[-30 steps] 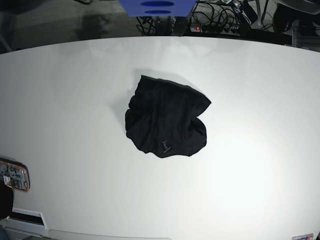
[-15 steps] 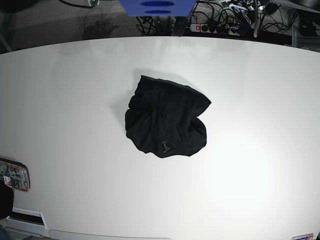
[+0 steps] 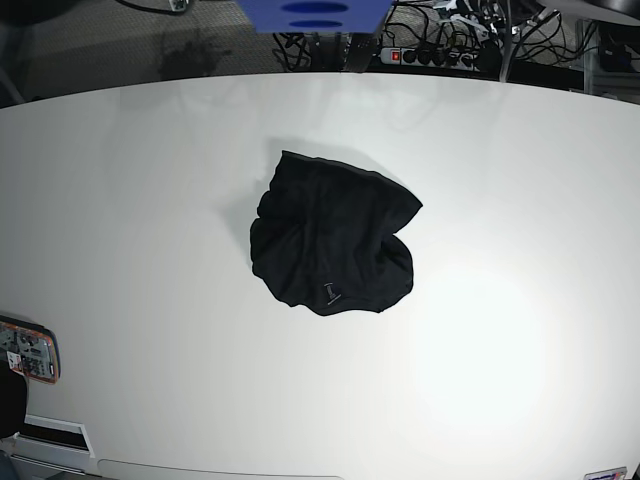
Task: Fold the T-shirt properly
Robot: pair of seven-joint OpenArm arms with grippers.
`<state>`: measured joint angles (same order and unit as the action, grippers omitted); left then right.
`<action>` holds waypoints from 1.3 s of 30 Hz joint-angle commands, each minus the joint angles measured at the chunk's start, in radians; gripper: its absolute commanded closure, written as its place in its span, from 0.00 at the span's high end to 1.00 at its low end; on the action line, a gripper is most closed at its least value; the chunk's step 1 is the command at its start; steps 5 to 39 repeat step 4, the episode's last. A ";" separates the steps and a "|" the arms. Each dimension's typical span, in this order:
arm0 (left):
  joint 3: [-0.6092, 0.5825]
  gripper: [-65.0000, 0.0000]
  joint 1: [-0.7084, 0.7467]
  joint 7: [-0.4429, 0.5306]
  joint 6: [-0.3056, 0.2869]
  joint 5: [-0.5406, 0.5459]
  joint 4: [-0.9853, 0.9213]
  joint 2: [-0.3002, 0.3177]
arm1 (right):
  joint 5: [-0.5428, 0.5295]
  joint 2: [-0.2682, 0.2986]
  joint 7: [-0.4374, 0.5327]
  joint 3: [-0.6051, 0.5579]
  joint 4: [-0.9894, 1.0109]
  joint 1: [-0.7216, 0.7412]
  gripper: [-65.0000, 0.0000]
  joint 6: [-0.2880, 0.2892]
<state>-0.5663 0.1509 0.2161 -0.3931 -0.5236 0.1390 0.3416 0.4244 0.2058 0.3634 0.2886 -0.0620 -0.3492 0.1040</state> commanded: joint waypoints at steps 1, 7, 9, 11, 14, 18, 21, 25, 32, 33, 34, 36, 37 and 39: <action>0.002 1.00 0.013 -0.007 -0.010 -0.003 -0.003 0.009 | 0.001 0.016 0.007 0.001 0.003 -0.014 0.25 -0.003; 0.002 1.00 0.013 -0.007 -0.010 -0.003 -0.002 -0.022 | 0.001 0.016 0.007 0.001 0.003 -0.014 0.25 -0.003; 0.002 1.00 0.013 -0.007 -0.010 -0.003 -0.002 -0.022 | 0.001 0.016 0.007 0.001 0.003 -0.014 0.25 -0.003; 0.002 1.00 0.013 -0.007 -0.010 -0.003 -0.002 -0.022 | 0.001 0.016 0.007 0.001 0.003 -0.014 0.25 -0.003; 0.002 1.00 0.013 -0.007 -0.010 -0.003 -0.002 -0.022 | 0.001 0.016 0.007 0.001 0.003 -0.014 0.25 -0.003; 0.002 1.00 0.013 -0.007 -0.010 -0.003 -0.002 -0.022 | 0.001 0.016 0.007 0.001 0.003 -0.014 0.25 -0.003; 0.002 1.00 0.013 -0.007 -0.010 -0.003 -0.002 -0.022 | 0.001 0.016 0.007 0.001 0.003 -0.014 0.25 -0.003; 0.002 1.00 0.013 -0.007 -0.010 -0.003 -0.002 -0.022 | 0.001 0.016 0.007 0.001 0.003 -0.014 0.25 -0.003; 0.002 1.00 0.013 -0.007 -0.010 -0.003 -0.002 -0.022 | 0.001 0.016 0.007 0.001 0.003 -0.014 0.25 -0.003; 0.002 1.00 0.013 -0.007 -0.010 -0.003 -0.002 -0.022 | 0.001 0.016 0.007 0.001 0.003 -0.014 0.25 -0.003; 0.002 1.00 0.013 -0.007 -0.010 -0.003 -0.002 -0.022 | 0.001 0.016 0.007 0.001 0.003 -0.014 0.25 -0.003; 0.002 1.00 0.013 -0.007 -0.010 -0.003 -0.002 -0.022 | 0.001 0.016 0.007 0.001 0.003 -0.014 0.25 -0.003; 0.002 1.00 0.013 -0.007 -0.010 -0.003 -0.002 -0.022 | 0.001 0.016 0.007 0.001 0.003 -0.014 0.25 -0.003; 0.002 1.00 0.013 -0.007 -0.010 -0.003 -0.002 -0.022 | 0.001 0.016 0.007 0.001 0.003 -0.014 0.25 -0.003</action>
